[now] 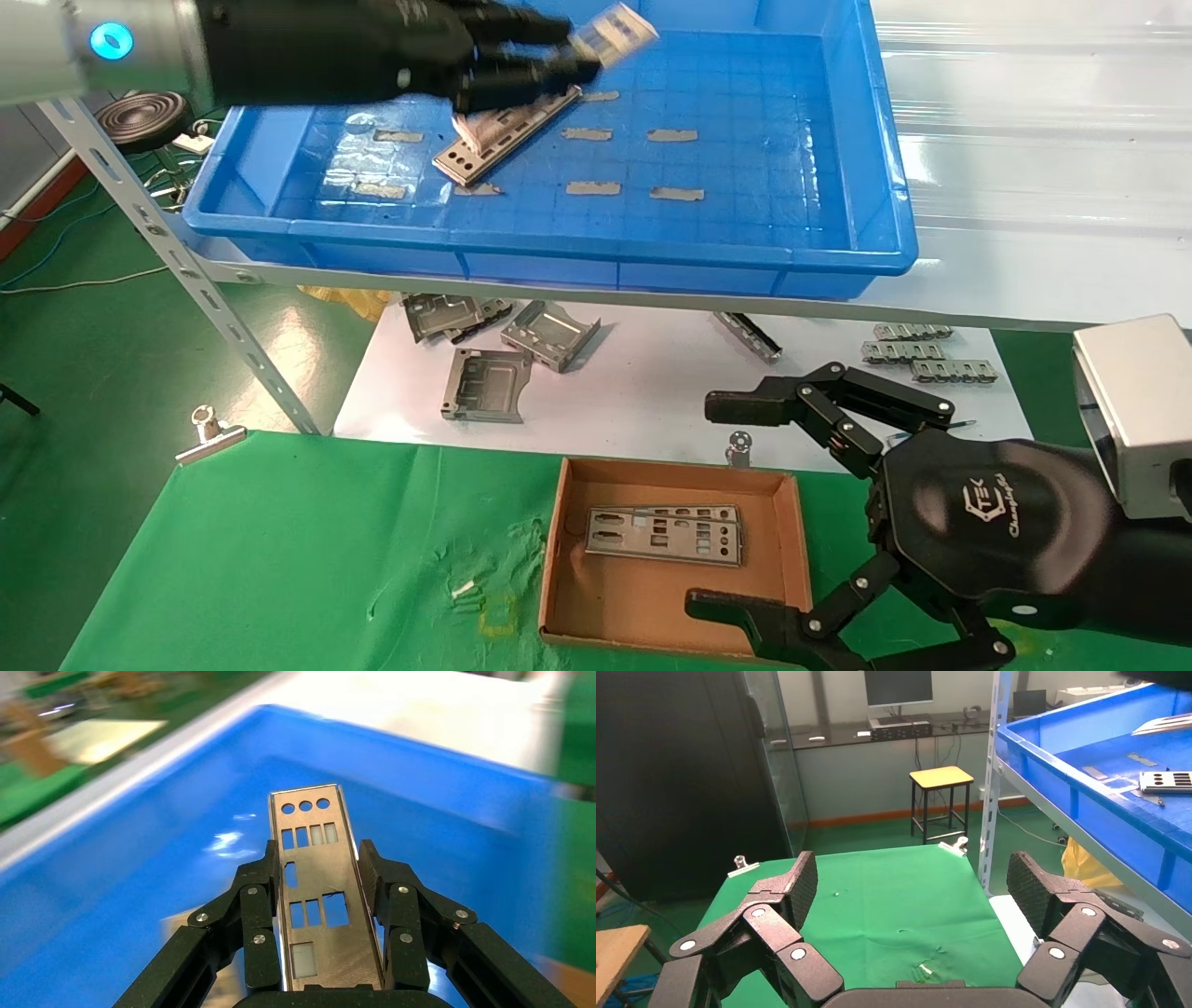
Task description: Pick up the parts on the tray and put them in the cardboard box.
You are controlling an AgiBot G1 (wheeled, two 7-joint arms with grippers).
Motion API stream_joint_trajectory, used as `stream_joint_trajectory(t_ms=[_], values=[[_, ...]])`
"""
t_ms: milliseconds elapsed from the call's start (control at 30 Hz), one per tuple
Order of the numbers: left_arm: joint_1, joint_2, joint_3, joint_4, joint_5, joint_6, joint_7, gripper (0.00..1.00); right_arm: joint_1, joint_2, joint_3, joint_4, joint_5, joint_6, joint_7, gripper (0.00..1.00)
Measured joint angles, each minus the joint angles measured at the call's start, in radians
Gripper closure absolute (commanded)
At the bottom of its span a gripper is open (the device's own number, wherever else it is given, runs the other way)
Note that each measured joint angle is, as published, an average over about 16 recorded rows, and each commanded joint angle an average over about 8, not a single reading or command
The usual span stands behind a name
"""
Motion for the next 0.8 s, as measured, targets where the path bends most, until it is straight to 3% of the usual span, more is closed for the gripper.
stream_joint_trajectory(t_ms=[333,600,800], values=[[0.104,-0.070,0.067,-0.202,-0.063,0.205,0.037,1.00,0.000,0.000,0.000,0.000,0.000,0.000,0.000,0.00],[0.248,-0.108,0.193,-0.402,-0.154,0.206,0.004,1.00,0.000,0.000,0.000,0.000,0.000,0.000,0.000,0.00],[0.334,-0.073,0.296,-0.433,-0.154,0.177,0.067,1.00,0.000,0.000,0.000,0.000,0.000,0.000,0.000,0.00]])
